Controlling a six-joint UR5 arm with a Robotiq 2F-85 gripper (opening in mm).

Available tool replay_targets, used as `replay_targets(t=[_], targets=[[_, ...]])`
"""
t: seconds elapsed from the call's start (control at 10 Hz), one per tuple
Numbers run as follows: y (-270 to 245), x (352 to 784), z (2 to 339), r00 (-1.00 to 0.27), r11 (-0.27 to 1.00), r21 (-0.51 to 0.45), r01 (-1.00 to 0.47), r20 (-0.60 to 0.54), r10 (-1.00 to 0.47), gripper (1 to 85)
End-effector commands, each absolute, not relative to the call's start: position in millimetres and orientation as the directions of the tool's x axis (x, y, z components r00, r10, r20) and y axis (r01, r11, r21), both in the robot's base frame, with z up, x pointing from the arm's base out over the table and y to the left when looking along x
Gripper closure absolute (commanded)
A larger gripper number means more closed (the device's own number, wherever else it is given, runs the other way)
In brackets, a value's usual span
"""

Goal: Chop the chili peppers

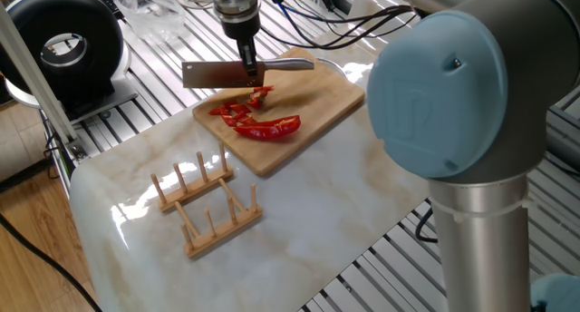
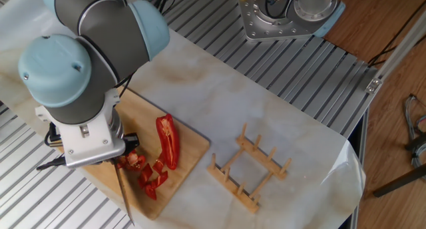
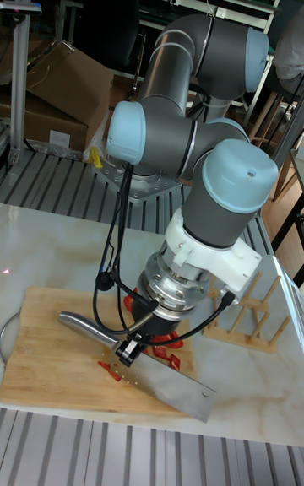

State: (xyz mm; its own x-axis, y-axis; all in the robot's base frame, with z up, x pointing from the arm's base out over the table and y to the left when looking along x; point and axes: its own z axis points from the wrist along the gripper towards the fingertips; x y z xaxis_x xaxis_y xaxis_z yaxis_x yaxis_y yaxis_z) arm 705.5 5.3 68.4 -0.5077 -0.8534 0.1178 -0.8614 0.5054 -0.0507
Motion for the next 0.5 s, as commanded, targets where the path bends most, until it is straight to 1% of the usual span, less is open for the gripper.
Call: replay_targets(t=[0.0, 0.4], targets=[[8.7, 706.2, 65.9, -0.512, 0.511, -0.042, -0.859, 0.106, -0.852, 84.3], [18.8, 706.2, 67.0, -0.523, 0.522, -0.025, -0.852, 0.079, -0.849, 84.3]])
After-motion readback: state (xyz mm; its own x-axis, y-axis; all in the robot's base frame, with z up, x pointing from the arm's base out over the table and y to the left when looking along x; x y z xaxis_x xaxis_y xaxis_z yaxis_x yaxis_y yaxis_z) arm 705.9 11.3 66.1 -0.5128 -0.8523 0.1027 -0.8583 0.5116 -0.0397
